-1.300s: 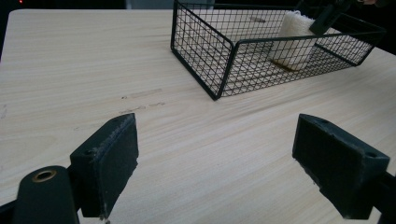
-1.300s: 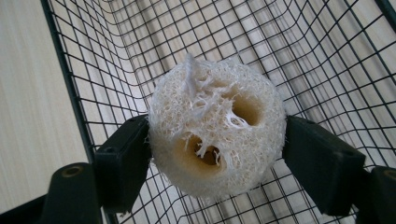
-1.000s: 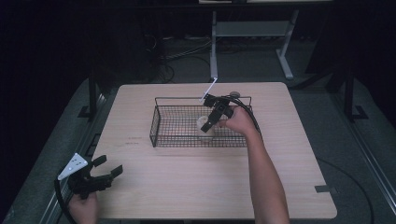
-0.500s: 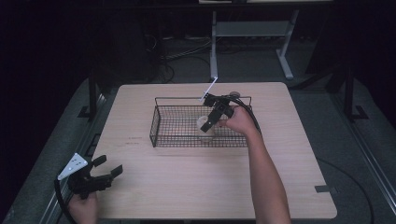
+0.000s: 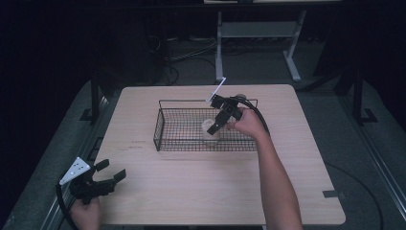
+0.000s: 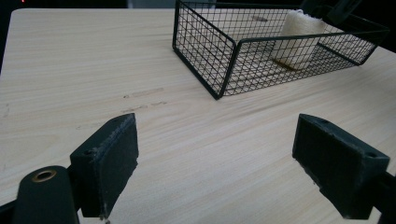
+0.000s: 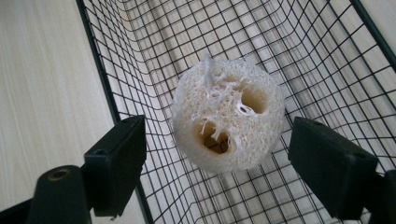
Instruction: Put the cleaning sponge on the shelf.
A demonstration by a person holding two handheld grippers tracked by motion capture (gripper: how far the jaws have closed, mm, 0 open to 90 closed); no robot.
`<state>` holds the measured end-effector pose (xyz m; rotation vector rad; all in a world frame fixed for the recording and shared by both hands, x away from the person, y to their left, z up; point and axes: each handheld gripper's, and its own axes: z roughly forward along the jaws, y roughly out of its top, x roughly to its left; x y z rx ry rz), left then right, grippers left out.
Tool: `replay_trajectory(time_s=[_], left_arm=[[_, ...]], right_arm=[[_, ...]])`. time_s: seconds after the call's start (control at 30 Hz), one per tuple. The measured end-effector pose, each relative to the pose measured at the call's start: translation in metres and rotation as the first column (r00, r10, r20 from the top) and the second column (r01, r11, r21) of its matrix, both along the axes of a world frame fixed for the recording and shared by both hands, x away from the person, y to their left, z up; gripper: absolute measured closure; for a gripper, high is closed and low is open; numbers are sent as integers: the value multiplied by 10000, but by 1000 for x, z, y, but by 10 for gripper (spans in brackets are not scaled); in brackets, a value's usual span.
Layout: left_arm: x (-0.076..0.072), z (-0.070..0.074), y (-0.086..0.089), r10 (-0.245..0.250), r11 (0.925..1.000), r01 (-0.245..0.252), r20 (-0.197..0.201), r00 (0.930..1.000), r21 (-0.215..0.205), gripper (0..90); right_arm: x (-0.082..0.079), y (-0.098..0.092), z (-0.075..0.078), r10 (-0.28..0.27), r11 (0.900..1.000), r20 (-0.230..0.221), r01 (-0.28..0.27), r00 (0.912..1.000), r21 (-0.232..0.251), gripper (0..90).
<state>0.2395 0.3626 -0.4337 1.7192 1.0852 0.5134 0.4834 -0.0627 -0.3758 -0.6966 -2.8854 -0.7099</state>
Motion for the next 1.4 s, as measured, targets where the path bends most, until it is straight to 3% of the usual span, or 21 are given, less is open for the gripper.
replay_trajectory(time_s=[0.57,0.87,1.4], left_arm=[[-4,0,0,-3,10000,3,-9,10000,25,138],[-4,0,-2,-17,10000,17,-30,10000,92,138],[-4,0,-1,11,9999,-11,-12,10000,163,138]], right_arm=[[-27,-9,27,213,9996,566,-224,9982,191,171],[-47,-28,25,166,9983,651,-201,9977,539,169],[-73,-48,30,203,9976,830,-257,9963,649,170]])
